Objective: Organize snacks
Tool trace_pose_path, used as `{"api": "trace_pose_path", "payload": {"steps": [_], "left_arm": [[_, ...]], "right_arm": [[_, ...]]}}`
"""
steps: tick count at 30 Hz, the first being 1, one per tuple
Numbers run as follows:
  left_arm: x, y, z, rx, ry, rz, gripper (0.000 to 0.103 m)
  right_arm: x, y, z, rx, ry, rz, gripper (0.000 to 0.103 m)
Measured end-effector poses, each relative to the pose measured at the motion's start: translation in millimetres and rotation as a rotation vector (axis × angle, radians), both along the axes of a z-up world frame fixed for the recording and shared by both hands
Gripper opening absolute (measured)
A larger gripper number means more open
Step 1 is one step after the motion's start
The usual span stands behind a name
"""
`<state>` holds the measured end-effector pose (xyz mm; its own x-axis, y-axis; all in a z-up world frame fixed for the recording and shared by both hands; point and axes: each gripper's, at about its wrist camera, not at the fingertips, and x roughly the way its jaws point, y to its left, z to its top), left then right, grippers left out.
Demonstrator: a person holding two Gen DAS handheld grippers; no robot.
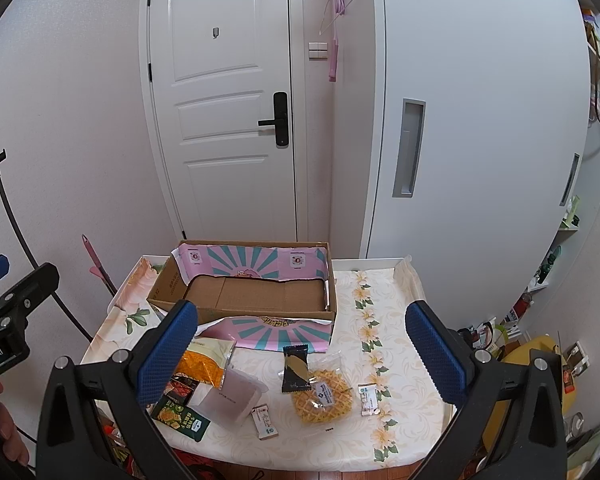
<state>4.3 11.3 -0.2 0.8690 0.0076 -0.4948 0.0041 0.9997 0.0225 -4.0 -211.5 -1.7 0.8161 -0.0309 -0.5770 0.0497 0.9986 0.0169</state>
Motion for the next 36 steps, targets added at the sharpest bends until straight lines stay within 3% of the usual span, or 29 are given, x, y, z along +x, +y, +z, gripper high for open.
{"api": "trace_pose_path", "payload": {"steps": [11,21,28,36], "left_arm": [[0,1,2,0.003,-0.003,0.007,0.103],[7,37,4,-0.024,0.035,0.087,0.103],[7,46,-28,-0.038,0.139,0.117,0.103],[20,56,-87,-0.051,0.292,0.106,0.103]], "right_arm": [[0,0,0,0.001,-0.003,0.0,0.103],[5,-4,-2,0.014,0.021,0.008,0.103],[15,-10,-28,0.062,0.08,0.097,0.103],[34,-4,-68,0.083,0.164,0.192,0.103]]}}
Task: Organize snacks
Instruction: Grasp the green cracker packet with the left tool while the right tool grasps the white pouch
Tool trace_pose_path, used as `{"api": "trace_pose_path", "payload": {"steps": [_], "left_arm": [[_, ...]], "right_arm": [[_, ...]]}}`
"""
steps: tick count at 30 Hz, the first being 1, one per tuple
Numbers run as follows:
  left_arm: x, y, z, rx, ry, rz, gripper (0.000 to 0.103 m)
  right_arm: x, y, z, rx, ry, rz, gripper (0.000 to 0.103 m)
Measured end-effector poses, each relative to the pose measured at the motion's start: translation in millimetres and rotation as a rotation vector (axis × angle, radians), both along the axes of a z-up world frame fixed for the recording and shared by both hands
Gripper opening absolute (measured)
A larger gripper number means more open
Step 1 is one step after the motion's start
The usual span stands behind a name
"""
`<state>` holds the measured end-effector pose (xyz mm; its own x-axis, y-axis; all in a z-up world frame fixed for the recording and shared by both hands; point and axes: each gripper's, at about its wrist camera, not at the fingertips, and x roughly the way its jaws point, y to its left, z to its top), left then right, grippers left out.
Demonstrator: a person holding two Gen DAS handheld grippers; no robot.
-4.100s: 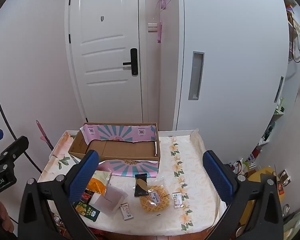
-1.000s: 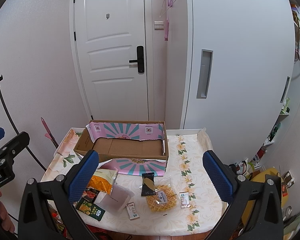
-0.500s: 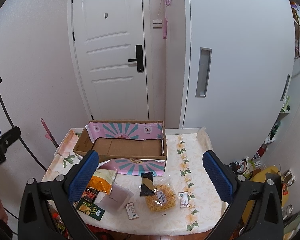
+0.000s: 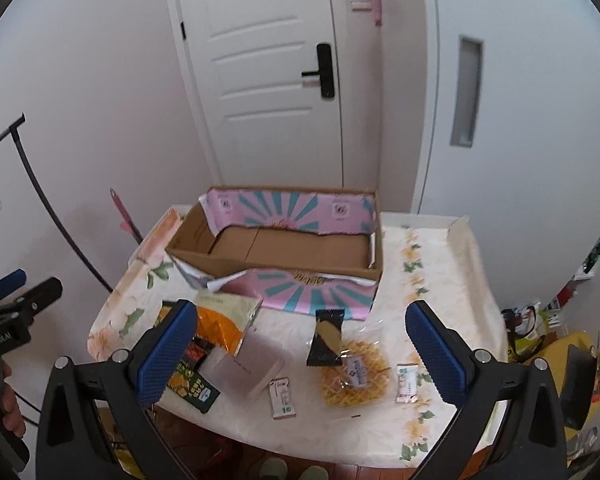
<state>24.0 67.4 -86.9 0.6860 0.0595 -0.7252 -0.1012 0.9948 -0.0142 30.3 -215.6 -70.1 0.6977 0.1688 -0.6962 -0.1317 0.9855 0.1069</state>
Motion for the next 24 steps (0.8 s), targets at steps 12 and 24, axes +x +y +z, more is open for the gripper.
{"api": "trace_pose_path", "payload": {"steps": [12,24], "left_arm": [[62,25,-108,-0.027,0.238,-0.101,0.103],[109,30,-173,-0.016,0.366,-0.238,0.103]], "right_arm": [[13,7,-53,0.005,0.114,-0.094,0.103],[42,48,-113,-0.082,0.215,-0.038,0.103]]}}
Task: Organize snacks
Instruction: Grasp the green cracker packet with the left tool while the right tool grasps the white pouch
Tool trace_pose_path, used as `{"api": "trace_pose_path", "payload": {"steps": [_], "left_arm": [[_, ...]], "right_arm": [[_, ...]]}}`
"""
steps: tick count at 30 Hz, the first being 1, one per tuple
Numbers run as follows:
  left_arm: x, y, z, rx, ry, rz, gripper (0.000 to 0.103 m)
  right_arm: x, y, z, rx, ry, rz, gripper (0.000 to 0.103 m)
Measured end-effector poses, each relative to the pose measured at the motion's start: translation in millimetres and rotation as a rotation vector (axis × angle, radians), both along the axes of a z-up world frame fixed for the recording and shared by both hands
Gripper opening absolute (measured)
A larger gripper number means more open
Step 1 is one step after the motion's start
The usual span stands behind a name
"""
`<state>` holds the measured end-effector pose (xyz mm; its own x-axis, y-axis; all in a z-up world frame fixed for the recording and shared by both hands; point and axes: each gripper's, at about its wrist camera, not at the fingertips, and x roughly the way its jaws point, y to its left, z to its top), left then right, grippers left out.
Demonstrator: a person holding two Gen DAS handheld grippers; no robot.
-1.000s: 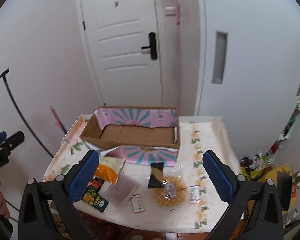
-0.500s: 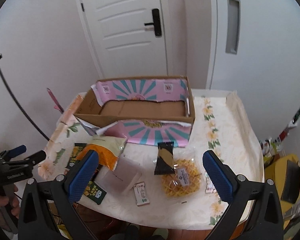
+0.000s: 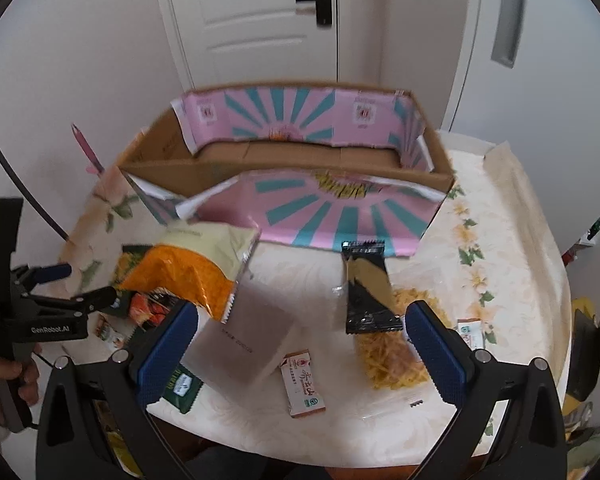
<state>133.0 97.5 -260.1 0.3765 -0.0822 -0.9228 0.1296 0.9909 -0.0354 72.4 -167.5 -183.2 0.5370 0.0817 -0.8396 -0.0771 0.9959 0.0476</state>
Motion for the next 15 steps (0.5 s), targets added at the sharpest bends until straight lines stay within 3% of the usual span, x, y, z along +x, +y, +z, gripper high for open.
{"api": "trace_pose_path", "payload": {"steps": [6,12,15], "left_arm": [[13,2,-16,-0.007,0.034,-0.034,0.101],[26,6,-25,-0.045,0.055,-0.05,0.093],[32,6,-25,-0.065,0.065,-0.056,0.082]], "right_arm": [[7,15,-32,0.015,0.098,-0.034,0.103],[6,33,-52,0.023,0.162,-0.064,0.103],[6,39,-57,0.027,0.178,-0.088,0.103]]}}
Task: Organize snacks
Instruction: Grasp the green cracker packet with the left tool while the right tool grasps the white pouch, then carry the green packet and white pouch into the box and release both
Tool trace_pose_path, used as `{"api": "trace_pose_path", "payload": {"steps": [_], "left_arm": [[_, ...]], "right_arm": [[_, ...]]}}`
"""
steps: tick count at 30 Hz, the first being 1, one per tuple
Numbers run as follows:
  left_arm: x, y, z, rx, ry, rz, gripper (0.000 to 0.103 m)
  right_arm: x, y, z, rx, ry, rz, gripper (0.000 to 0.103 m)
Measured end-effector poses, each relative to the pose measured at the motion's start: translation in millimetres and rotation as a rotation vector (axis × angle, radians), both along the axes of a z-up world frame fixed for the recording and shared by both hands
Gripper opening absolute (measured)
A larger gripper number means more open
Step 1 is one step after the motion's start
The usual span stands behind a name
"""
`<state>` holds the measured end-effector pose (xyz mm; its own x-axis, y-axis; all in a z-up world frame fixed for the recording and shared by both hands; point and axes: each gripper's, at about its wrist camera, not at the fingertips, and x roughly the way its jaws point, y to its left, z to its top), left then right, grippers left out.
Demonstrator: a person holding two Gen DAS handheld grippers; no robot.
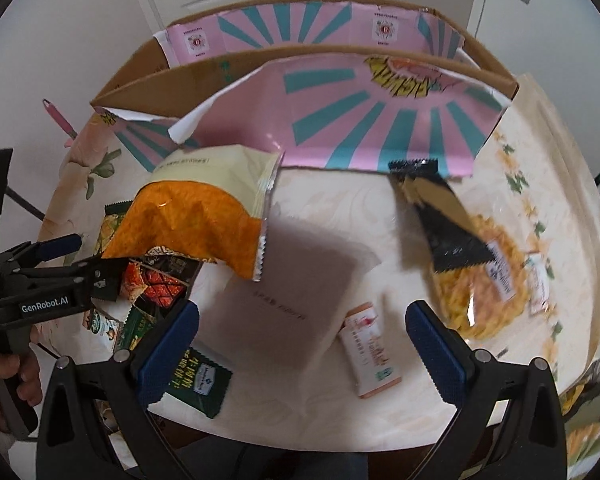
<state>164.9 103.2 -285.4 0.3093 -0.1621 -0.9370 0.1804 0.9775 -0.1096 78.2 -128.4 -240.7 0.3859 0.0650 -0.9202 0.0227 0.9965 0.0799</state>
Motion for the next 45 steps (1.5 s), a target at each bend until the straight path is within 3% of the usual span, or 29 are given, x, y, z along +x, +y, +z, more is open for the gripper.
{"api": "trace_pose_path", "payload": {"steps": [5,8,15,17,19,23,27,29,45], "left_arm": [[4,-6,1,-0.004,0.015,-0.027,0.069],[3,-7,1,0.04,0.022,-0.039,0.06],[-3,-17,1,0.094,-0.002,-0.085,0.059],[-3,-18,3,0.094,-0.01,-0.09,0.047],[-4,-22,6,0.094,-0.016,-0.099,0.041],[-3,-23,10,0.088,-0.019,-0.107,0.041],[0,-17,6,0.077,-0.018,-0.103,0.041],[-1,-15,8,0.07,-0.017,-0.099,0.041],[-16,-6,38,0.04,-0.065,-0.054,0.041]], "right_arm": [[1,8,-2,0.003,0.007,-0.039,0.103],[3,11,-3,-0.006,0.01,-0.057,0.103],[13,25,-10,-0.033,0.026,-0.098,0.102],[16,27,-12,-0.045,0.027,-0.108,0.098],[22,30,-13,-0.061,0.027,-0.123,0.096],[32,32,-19,-0.076,0.035,-0.141,0.084],[39,39,-28,-0.125,0.044,-0.147,0.08],[40,43,-31,-0.165,0.042,-0.142,0.067],[17,6,-17,-0.074,-0.002,-0.158,0.061]]}}
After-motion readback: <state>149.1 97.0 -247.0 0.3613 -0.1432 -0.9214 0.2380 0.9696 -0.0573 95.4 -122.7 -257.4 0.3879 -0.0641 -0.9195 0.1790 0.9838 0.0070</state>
